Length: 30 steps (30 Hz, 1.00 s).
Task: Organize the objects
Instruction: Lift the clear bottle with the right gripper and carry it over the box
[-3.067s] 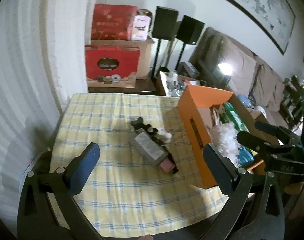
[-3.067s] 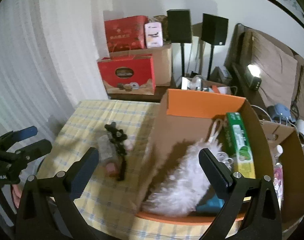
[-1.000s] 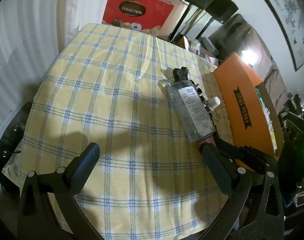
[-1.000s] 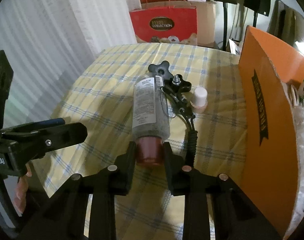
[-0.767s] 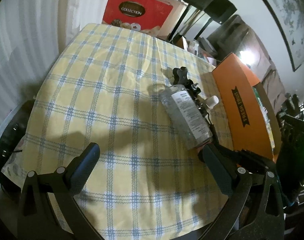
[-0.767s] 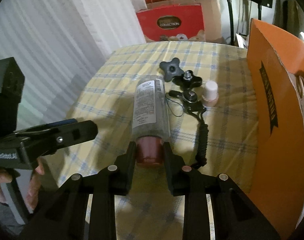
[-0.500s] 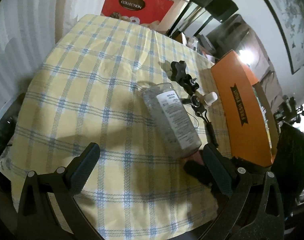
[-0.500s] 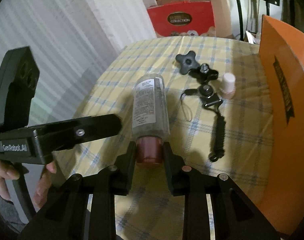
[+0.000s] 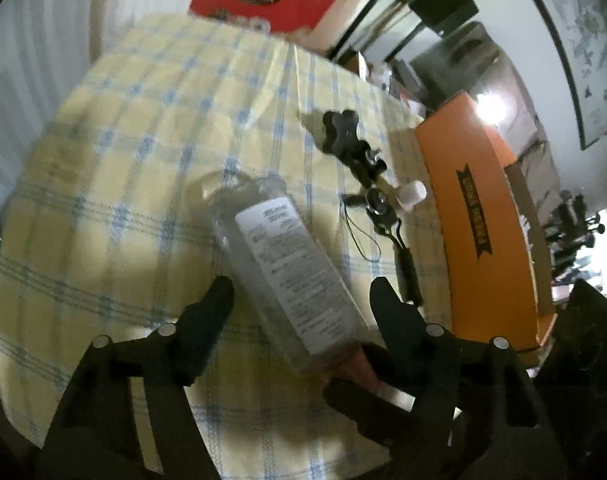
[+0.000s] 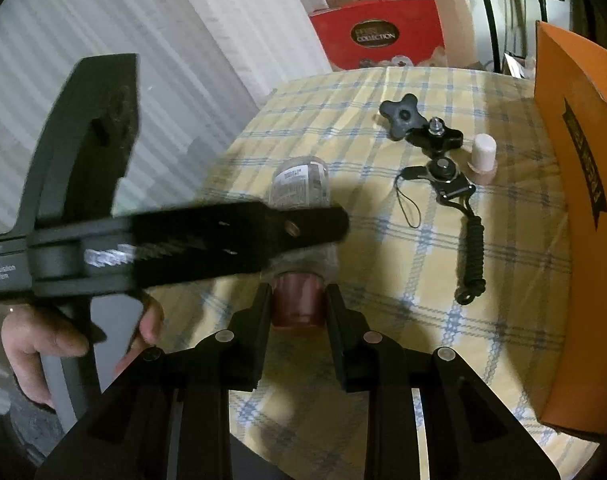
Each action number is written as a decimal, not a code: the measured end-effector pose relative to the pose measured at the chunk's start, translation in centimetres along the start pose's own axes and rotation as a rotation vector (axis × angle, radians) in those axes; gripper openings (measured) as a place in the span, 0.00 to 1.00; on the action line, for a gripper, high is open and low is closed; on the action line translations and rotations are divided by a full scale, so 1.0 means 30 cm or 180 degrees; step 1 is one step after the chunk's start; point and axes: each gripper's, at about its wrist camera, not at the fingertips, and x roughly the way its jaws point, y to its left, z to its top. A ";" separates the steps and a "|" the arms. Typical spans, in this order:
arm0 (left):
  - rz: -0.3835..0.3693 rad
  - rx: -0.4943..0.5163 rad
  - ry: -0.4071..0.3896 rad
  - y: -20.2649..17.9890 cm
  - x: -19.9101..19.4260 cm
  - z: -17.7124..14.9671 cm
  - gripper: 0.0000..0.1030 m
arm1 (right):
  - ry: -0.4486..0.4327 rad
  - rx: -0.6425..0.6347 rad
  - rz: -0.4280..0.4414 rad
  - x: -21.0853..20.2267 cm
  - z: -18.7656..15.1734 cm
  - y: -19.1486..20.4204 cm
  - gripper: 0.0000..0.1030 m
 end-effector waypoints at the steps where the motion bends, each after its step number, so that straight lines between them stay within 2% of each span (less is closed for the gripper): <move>1: 0.0036 -0.0005 -0.0001 -0.003 -0.001 -0.003 0.56 | -0.0009 -0.0004 0.0011 -0.003 0.000 0.005 0.26; 11: -0.0139 -0.0049 -0.0104 -0.070 -0.042 0.016 0.54 | -0.0157 0.0010 -0.0068 -0.091 0.015 -0.005 0.26; 22: -0.0336 0.0208 -0.0158 -0.277 -0.072 0.053 0.54 | -0.0401 0.0099 -0.0262 -0.283 0.039 -0.052 0.26; 30: -0.0479 0.0367 -0.0080 -0.437 -0.044 0.058 0.54 | -0.0555 0.0257 -0.0386 -0.407 0.028 -0.138 0.26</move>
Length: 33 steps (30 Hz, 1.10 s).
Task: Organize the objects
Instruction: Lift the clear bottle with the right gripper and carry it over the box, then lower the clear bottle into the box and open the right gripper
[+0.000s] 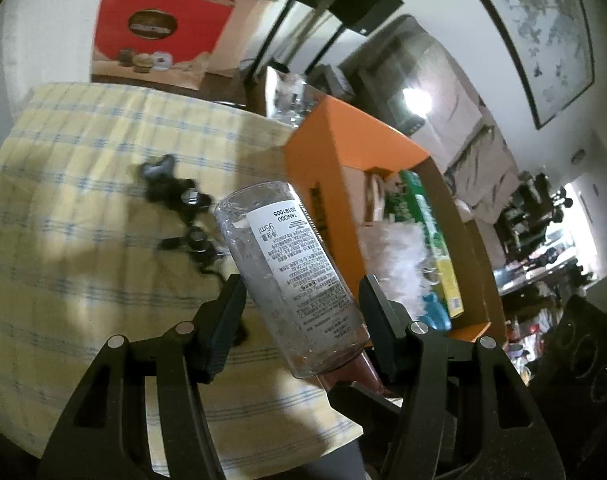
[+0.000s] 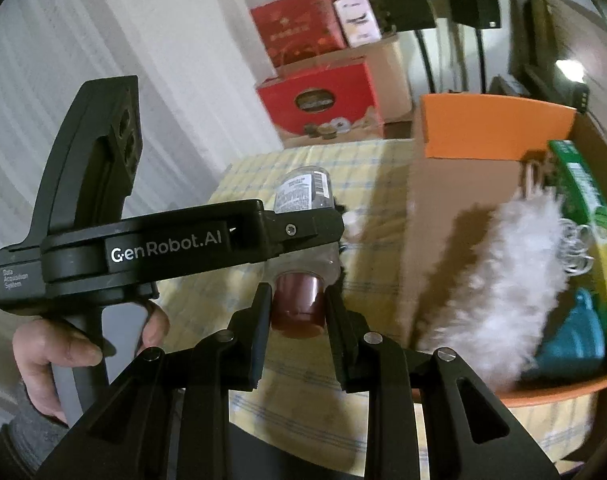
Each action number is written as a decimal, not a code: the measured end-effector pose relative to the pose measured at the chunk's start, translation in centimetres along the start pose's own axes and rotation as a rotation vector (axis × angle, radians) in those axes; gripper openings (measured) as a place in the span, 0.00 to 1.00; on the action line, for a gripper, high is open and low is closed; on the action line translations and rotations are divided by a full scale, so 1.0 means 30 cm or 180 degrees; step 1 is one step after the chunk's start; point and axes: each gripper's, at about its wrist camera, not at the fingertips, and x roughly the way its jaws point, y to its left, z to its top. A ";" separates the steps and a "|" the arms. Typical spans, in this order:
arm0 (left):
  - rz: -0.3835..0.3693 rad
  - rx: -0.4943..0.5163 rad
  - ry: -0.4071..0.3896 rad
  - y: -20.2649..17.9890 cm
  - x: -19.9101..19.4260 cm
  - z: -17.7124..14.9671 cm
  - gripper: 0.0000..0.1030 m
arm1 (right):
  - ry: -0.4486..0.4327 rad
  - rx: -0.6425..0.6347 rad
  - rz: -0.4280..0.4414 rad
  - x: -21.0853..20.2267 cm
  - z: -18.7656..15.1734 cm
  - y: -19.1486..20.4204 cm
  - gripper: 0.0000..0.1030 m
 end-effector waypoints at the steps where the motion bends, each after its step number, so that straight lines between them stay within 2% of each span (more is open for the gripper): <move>1: -0.0009 0.0021 0.0007 -0.016 0.005 0.003 0.54 | -0.0020 0.0022 -0.0018 -0.014 0.001 -0.014 0.26; 14: -0.0052 0.0392 0.0155 -0.231 0.103 -0.008 0.53 | -0.0162 0.0272 -0.0170 -0.162 -0.009 -0.173 0.26; 19: 0.0131 0.0629 0.0088 -0.314 0.123 -0.023 0.51 | -0.0173 0.0385 -0.0188 -0.188 -0.014 -0.223 0.25; 24: 0.0166 0.0732 0.0143 -0.349 0.143 -0.037 0.51 | -0.0196 0.0435 -0.0255 -0.197 -0.025 -0.246 0.26; 28: 0.0171 0.0686 0.0226 -0.343 0.162 -0.045 0.51 | -0.0152 0.0464 -0.0259 -0.197 -0.046 -0.271 0.26; 30: 0.0131 0.0647 0.0245 -0.332 0.160 -0.046 0.55 | -0.0134 0.0421 -0.0335 -0.193 -0.053 -0.271 0.25; 31: 0.0101 0.0627 0.0241 -0.327 0.155 -0.043 0.60 | -0.0113 0.0376 -0.0420 -0.187 -0.054 -0.269 0.25; 33: 0.0070 0.0589 0.0230 -0.322 0.146 -0.040 0.63 | -0.0051 0.0340 -0.0480 -0.170 -0.055 -0.274 0.25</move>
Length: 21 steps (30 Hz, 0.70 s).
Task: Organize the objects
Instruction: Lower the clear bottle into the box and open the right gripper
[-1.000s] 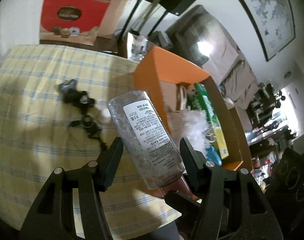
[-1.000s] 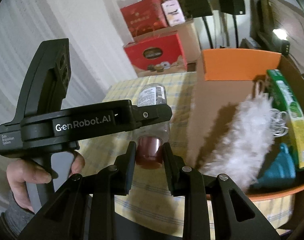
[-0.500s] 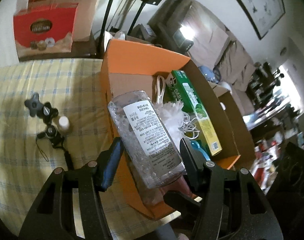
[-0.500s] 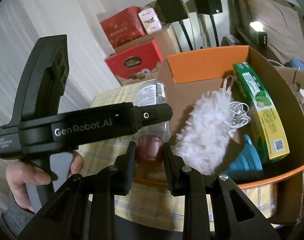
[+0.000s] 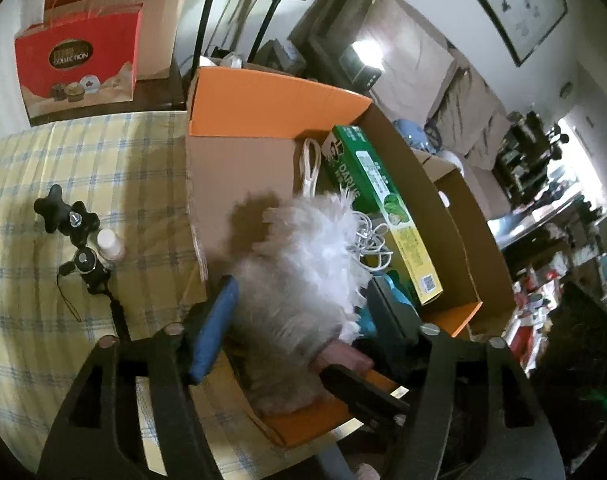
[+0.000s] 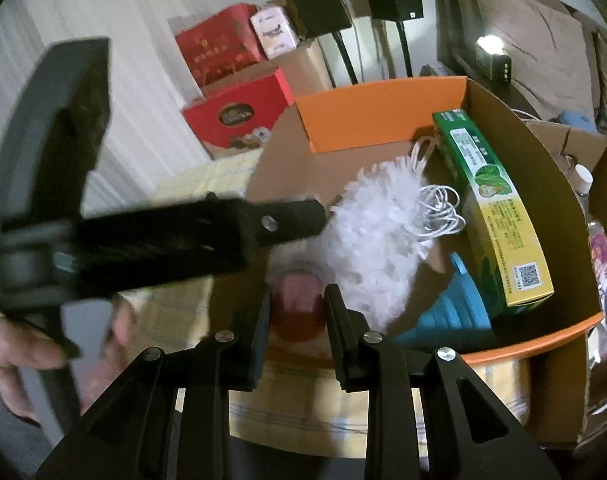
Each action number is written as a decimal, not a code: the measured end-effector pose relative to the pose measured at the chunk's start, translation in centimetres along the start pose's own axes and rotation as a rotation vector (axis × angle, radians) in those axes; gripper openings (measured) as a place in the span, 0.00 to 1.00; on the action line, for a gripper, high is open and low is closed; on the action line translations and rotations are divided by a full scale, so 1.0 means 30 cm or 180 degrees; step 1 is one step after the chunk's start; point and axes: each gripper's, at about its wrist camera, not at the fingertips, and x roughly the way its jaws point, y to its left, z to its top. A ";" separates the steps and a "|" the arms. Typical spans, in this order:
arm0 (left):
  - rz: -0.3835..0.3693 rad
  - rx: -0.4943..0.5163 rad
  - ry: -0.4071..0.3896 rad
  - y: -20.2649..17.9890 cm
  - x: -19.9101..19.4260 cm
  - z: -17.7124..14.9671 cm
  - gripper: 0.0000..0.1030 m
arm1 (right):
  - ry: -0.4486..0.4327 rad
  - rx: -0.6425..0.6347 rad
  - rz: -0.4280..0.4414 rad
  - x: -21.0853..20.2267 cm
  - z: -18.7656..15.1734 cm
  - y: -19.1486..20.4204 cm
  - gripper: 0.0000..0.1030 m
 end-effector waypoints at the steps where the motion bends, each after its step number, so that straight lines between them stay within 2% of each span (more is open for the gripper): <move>1: -0.0020 -0.0006 -0.0002 0.003 -0.007 0.000 0.63 | 0.0011 -0.0018 -0.0011 0.005 -0.001 0.000 0.25; 6: -0.0077 -0.0013 -0.0036 0.023 -0.050 -0.003 0.65 | 0.0021 -0.0031 -0.0022 0.013 0.003 0.005 0.26; 8: -0.0028 -0.0022 -0.0072 0.033 -0.068 -0.007 0.75 | 0.0031 0.0005 0.0054 0.016 0.004 0.003 0.28; 16: 0.0103 0.0010 -0.0214 0.094 -0.151 -0.026 0.79 | -0.0069 0.0157 -0.0009 0.001 0.029 -0.036 0.31; 19: 0.0208 0.0001 -0.0280 0.129 -0.177 -0.032 0.85 | -0.0148 0.0157 -0.0036 -0.023 0.038 -0.035 0.49; 20: 0.0218 -0.0016 -0.0286 0.141 -0.184 -0.033 0.86 | -0.0174 0.0158 -0.0038 -0.031 0.039 -0.037 0.58; 21: 0.0220 -0.0048 -0.0284 0.160 -0.191 -0.035 0.86 | -0.0215 0.0168 -0.0043 -0.042 0.042 -0.038 0.62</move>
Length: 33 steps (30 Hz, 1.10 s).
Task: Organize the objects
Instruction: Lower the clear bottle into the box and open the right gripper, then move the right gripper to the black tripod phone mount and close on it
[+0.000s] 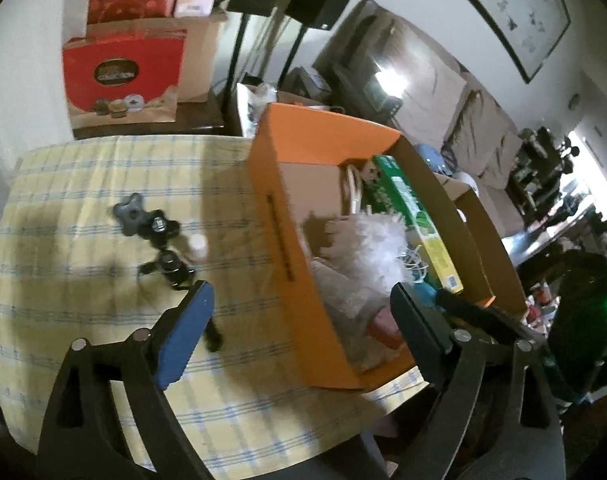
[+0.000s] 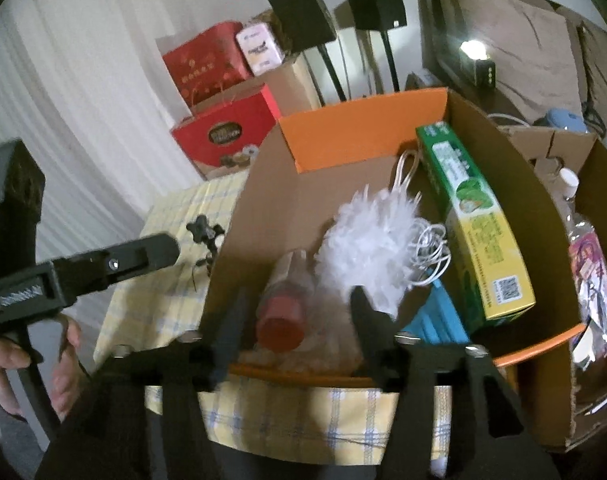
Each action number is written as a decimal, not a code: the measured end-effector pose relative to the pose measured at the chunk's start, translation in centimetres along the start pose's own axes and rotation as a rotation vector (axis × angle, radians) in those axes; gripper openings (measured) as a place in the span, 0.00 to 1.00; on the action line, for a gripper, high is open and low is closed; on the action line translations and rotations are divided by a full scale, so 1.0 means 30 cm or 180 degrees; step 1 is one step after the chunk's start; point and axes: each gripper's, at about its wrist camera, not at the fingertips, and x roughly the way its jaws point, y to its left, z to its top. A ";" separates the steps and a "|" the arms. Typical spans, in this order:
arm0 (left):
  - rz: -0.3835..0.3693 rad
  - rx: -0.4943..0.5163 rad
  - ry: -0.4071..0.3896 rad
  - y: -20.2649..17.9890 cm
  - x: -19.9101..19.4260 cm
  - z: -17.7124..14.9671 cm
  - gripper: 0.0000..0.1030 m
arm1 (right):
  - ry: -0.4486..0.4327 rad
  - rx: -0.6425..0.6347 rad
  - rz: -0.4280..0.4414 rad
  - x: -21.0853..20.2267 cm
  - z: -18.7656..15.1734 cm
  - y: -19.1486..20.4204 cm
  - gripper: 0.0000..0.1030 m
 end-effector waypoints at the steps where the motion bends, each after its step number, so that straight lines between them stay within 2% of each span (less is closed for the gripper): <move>1: 0.0007 -0.0017 0.0003 0.013 -0.004 -0.001 0.87 | -0.0034 0.0007 -0.0015 -0.011 0.005 0.000 0.62; 8: 0.0196 -0.0111 0.0006 0.115 -0.034 -0.022 0.88 | -0.0124 -0.0141 -0.0038 -0.040 0.019 0.059 0.71; 9: 0.0251 -0.0110 -0.0011 0.132 -0.044 -0.026 0.90 | -0.0135 -0.0173 -0.0031 -0.042 0.018 0.073 0.74; 10: 0.0284 -0.0115 -0.0029 0.144 -0.051 -0.029 0.98 | -0.0149 -0.0215 -0.0023 -0.042 0.017 0.090 0.75; 14: 0.0368 -0.0167 -0.0071 0.204 -0.078 -0.047 1.00 | -0.0157 -0.0375 -0.0018 -0.025 0.013 0.156 0.84; 24: 0.0654 -0.0184 -0.0107 0.327 -0.128 -0.109 1.00 | -0.0018 -0.0660 0.0088 0.064 -0.020 0.302 0.84; 33: 0.0755 -0.0303 -0.0150 0.443 -0.175 -0.163 1.00 | 0.0063 -0.0895 0.0136 0.136 -0.068 0.414 0.84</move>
